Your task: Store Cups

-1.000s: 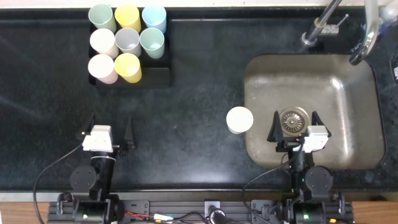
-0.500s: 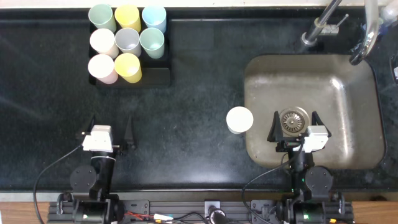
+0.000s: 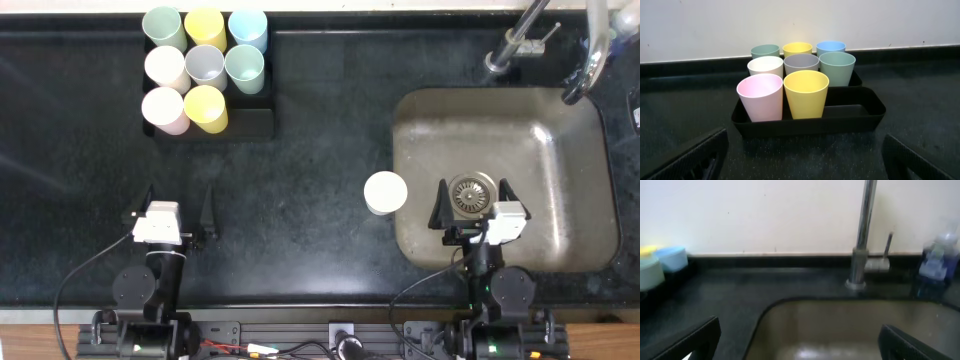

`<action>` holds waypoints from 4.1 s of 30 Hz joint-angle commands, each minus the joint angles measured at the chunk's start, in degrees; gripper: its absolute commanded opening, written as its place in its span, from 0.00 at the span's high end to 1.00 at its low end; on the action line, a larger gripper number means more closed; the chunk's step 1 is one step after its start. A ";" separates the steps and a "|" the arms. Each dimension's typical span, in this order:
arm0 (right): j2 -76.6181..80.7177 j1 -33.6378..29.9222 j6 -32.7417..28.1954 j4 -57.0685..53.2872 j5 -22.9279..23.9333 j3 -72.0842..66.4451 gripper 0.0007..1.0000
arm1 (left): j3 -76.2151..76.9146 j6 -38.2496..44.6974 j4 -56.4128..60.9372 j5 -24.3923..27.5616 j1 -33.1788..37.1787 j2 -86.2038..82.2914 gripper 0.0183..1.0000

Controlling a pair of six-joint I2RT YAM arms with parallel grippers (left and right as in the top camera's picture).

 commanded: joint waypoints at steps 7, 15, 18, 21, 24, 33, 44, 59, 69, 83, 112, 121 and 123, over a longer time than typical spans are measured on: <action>27.10 0.26 -0.07 -27.80 -4.44 41.53 0.00 | -0.15 1.29 -0.20 -0.70 0.63 -0.52 0.00; 65.05 4.87 -2.82 -66.79 17.49 86.49 0.00 | -0.15 1.27 -0.20 -0.70 0.63 -0.52 0.00; 74.34 7.19 -6.16 -78.75 17.86 93.07 0.00 | -0.15 1.29 -0.17 -0.70 0.66 -0.52 0.00; 80.83 11.43 -12.37 -84.74 16.87 93.48 0.00 | -0.15 1.29 -0.20 -0.70 0.66 -0.52 0.00; 85.05 15.85 -17.90 -86.58 12.94 93.48 0.00 | -0.15 1.27 -0.20 -0.70 0.66 -0.52 0.00; 91.69 18.78 -25.22 -78.18 -0.17 88.39 0.00 | -0.15 1.27 -0.20 -0.70 0.66 -0.52 0.00; 91.67 17.33 -25.49 -70.34 -0.90 75.30 0.00 | -0.15 1.27 -0.20 -0.70 0.66 -0.52 0.00; 95.78 16.90 -25.29 -65.48 -1.86 73.37 0.00 | -0.15 1.29 -0.20 -0.70 0.66 -0.52 0.00; 98.92 16.63 -25.55 -63.63 -1.81 73.37 0.00 | -0.15 1.29 -0.17 -0.70 0.66 -0.52 0.00; 99.12 16.98 -25.57 -60.39 -5.16 73.22 0.96 | -0.15 1.29 -0.20 -0.70 0.66 -0.52 0.00; 122.18 39.54 -5.29 -72.15 5.40 140.32 0.96 | -0.15 1.27 -0.20 -0.70 0.66 -0.52 0.00; 130.05 40.46 -2.10 -70.77 5.20 142.81 0.96 | -0.15 1.27 -0.20 -0.70 0.66 -0.52 0.00; 131.12 40.44 -2.12 -70.73 4.87 142.81 0.96 | -0.15 1.27 -0.20 -0.70 0.66 -0.52 0.00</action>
